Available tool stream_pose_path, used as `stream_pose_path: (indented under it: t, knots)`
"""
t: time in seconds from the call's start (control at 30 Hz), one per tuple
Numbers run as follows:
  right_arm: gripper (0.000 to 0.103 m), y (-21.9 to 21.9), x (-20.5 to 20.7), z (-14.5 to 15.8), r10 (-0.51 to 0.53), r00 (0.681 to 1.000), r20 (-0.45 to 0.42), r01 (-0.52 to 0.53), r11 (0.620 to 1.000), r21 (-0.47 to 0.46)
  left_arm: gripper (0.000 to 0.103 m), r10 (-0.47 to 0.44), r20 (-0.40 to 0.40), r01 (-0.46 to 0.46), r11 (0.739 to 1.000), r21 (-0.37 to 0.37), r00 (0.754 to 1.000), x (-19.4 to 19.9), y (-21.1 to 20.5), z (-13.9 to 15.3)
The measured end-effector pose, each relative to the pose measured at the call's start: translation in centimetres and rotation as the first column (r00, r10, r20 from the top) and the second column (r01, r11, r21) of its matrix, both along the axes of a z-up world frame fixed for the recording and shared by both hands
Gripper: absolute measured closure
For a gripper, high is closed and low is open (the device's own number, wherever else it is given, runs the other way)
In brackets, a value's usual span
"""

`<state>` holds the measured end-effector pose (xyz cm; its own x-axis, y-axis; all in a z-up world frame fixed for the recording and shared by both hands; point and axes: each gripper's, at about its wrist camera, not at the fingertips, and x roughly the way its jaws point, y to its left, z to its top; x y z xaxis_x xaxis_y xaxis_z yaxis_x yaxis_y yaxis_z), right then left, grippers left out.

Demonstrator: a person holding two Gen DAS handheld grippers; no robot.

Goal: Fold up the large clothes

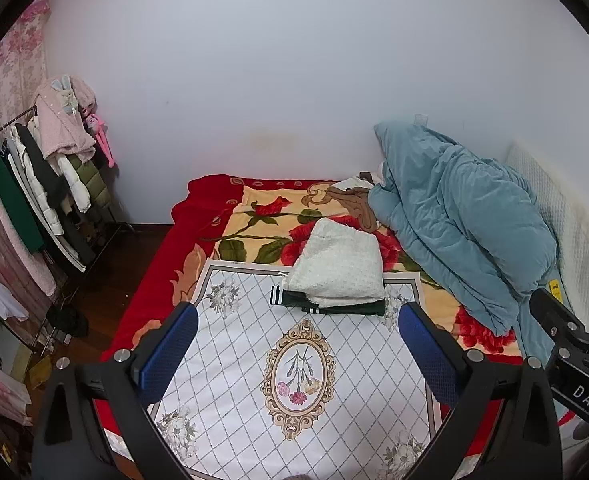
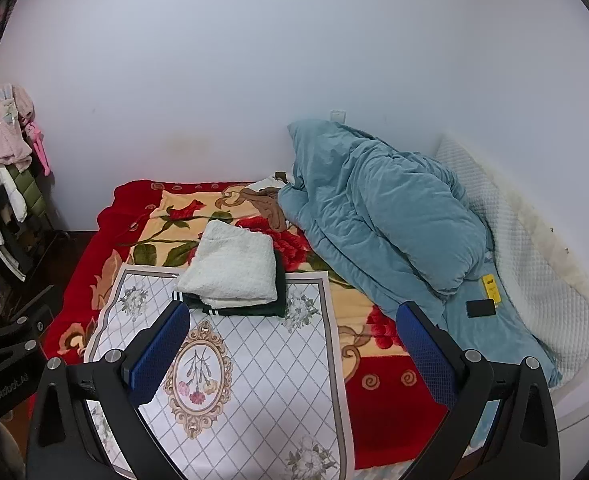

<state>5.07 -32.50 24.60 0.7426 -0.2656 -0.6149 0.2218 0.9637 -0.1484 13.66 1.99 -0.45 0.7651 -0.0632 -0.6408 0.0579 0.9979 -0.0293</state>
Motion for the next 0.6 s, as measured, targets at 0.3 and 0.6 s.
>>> stream_pose_path:
  t: [0.3, 0.6]
  knots:
    - [0.000, -0.32, 0.58, -0.29, 0.010, 1.000, -0.005, -0.010, 1.000, 0.005, 0.001, -0.002, 0.003, 0.002, 1.000, 0.002, 1.000, -0.17, 0.08, -0.07]
    - [0.000, -0.37, 0.93, -0.29, 0.015, 1.000, -0.008, -0.015, 1.000, 0.005, 0.001, 0.000, 0.012, 0.000, 1.000, 0.004, 1.000, -0.83, 0.83, 0.00]
